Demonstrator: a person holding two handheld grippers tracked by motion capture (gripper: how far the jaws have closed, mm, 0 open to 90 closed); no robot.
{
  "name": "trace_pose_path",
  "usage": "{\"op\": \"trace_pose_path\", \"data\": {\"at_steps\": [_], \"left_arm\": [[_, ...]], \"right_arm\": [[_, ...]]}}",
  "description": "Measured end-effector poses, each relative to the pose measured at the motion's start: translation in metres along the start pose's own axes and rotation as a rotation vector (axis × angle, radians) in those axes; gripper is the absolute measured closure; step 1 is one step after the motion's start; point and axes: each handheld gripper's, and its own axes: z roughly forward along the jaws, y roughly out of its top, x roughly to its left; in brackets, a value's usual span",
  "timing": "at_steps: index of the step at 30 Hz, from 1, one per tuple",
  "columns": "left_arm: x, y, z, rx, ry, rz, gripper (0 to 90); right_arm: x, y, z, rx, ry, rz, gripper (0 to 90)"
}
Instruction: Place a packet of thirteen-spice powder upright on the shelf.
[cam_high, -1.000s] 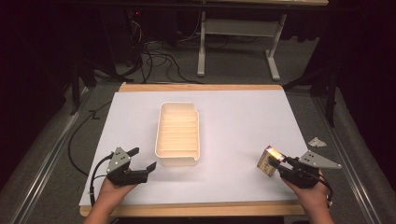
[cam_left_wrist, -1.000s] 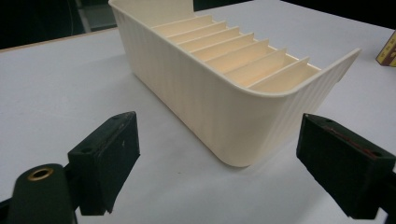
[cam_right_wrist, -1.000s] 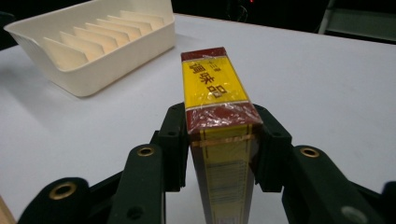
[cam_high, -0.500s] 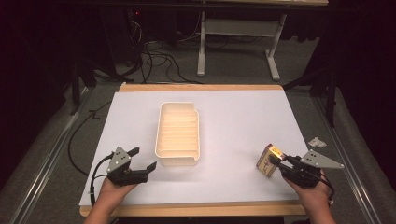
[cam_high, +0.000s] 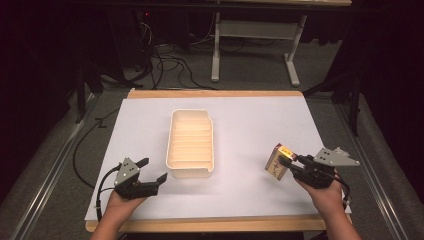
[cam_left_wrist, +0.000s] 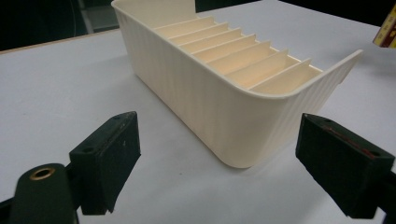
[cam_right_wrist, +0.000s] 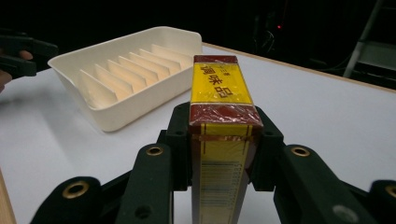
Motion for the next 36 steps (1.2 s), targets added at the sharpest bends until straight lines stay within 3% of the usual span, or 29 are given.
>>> {"op": "trace_pose_path", "data": {"at_steps": [13, 14, 23, 25, 36], "left_arm": [[0.003, 0.004, -0.007, -0.018, 0.006, 0.001, 14.6], [0.003, 0.004, -0.010, -0.021, 0.012, -0.003, 14.6], [0.007, 0.005, -0.021, -0.026, 0.036, 0.000, 14.6], [0.008, 0.004, -0.024, -0.026, 0.044, 0.003, 14.7], [0.008, 0.005, -0.027, -0.031, 0.049, -0.001, 14.7]], "right_arm": [[-0.001, 0.033, 0.045, 0.001, 0.085, -0.068, 68.1], [-0.001, 0.038, 0.052, -0.001, 0.111, -0.080, 68.1], [0.007, 0.055, 0.076, 0.007, 0.197, -0.157, 68.2], [0.011, 0.059, 0.087, 0.012, 0.237, -0.180, 68.1], [0.021, 0.066, 0.119, 0.005, 0.349, -0.205, 68.1]]}}
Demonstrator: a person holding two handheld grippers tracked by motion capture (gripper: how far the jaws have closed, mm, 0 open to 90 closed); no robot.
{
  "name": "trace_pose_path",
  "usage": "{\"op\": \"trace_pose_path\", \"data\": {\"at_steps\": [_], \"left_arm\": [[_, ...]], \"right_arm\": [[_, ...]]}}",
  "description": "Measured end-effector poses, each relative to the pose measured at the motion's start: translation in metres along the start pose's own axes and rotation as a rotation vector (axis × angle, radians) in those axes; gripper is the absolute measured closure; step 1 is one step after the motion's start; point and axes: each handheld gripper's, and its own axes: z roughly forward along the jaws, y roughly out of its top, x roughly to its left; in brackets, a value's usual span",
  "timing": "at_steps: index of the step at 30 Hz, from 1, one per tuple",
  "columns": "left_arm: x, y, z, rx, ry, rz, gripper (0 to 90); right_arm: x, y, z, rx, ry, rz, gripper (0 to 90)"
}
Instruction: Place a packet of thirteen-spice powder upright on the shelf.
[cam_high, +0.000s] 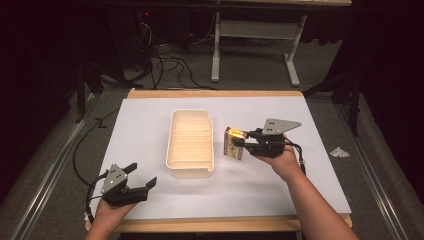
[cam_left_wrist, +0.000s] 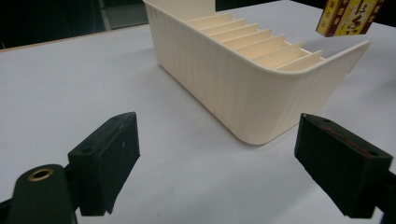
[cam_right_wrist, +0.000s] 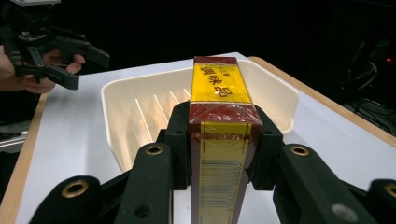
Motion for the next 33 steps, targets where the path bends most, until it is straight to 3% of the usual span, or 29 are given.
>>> {"op": "trace_pose_path", "data": {"at_steps": [14, 33], "left_arm": [[0.001, 0.001, 0.000, 0.004, -0.009, 0.005, 14.7], [0.001, 0.001, 0.000, 0.007, -0.008, 0.002, 14.7]], "right_arm": [[0.007, 0.014, 0.024, -0.006, 0.112, -0.057, 68.1], [0.010, 0.016, 0.042, 0.022, 0.171, -0.076, 68.2]]}}
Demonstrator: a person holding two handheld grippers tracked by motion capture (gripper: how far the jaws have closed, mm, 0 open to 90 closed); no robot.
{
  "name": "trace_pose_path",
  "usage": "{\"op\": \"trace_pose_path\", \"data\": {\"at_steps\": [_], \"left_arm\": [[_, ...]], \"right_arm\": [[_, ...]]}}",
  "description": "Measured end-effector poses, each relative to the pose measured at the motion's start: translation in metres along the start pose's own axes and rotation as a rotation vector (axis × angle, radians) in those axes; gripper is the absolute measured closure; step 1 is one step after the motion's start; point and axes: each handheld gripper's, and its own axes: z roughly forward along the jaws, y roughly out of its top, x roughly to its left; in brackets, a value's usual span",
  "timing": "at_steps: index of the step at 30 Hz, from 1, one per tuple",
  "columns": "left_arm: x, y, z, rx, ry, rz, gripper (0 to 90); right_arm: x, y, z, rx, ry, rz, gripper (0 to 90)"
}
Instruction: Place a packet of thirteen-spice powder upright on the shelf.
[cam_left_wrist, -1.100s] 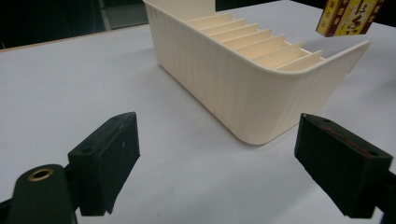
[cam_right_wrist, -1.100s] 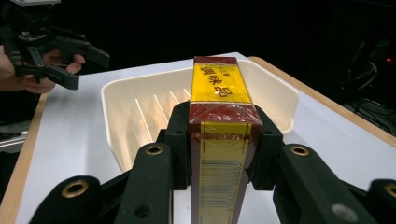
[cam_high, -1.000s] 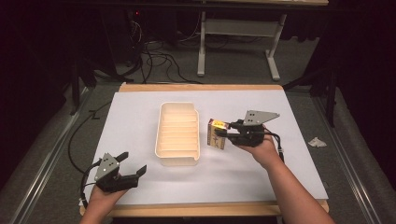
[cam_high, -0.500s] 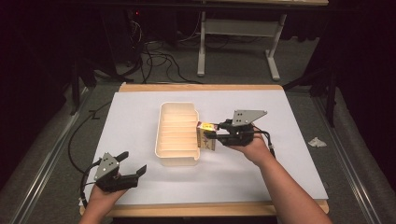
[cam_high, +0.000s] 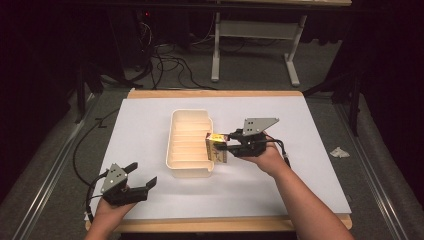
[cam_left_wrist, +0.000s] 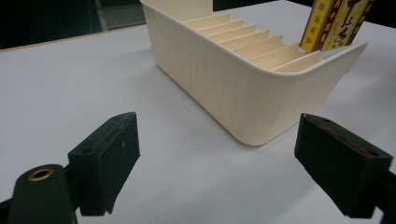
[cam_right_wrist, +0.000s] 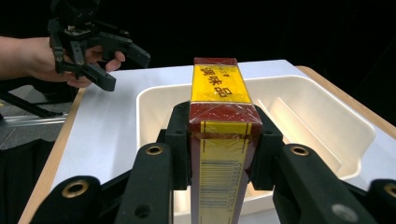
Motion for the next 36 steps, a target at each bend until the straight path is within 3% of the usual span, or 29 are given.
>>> {"op": "trace_pose_path", "data": {"at_steps": [9, 26, 36], "left_arm": [[0.000, 0.001, -0.001, 0.000, -0.002, -0.004, 14.7], [0.000, -0.001, 0.000, 0.013, -0.006, 0.002, 14.7], [0.001, -0.001, 0.000, 0.014, -0.005, 0.005, 14.7]], "right_arm": [[-0.003, 0.003, 0.012, -0.001, 0.026, -0.014, 68.2], [-0.009, 0.007, 0.034, -0.004, 0.075, 0.007, 68.3], [-0.012, 0.012, 0.049, 0.005, 0.125, -0.033, 68.5]]}}
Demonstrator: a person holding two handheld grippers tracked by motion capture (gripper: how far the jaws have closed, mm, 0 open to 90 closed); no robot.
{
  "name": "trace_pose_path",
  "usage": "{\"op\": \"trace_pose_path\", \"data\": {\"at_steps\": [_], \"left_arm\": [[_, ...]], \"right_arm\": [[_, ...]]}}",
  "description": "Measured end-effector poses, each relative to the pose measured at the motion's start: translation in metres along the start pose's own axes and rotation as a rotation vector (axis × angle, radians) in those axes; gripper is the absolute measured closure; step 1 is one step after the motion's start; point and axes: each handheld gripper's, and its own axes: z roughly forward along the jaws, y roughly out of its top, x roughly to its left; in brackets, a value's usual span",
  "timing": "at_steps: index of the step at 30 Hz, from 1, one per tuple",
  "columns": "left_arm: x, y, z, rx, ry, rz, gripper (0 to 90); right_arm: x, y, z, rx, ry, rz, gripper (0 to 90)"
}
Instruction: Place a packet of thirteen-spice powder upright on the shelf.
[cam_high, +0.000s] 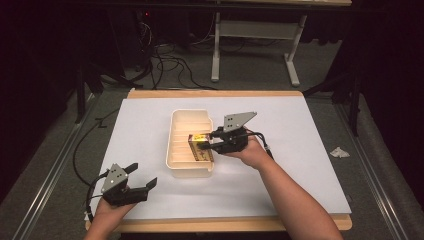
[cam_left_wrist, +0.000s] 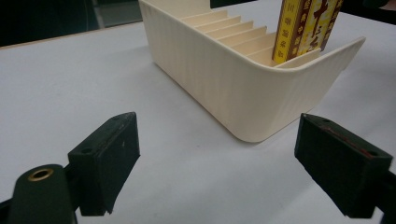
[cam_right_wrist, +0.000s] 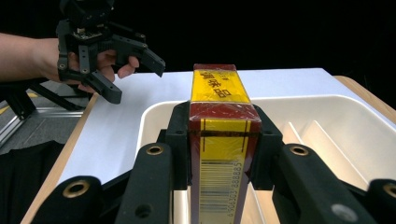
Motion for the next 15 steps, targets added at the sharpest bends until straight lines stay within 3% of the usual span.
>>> {"op": "trace_pose_path", "data": {"at_steps": [15], "left_arm": [[0.000, -0.001, 0.001, 0.008, 0.005, -0.004, 14.7]], "right_arm": [[-0.003, 0.001, 0.021, -0.006, 0.034, -0.005, 68.3]]}}
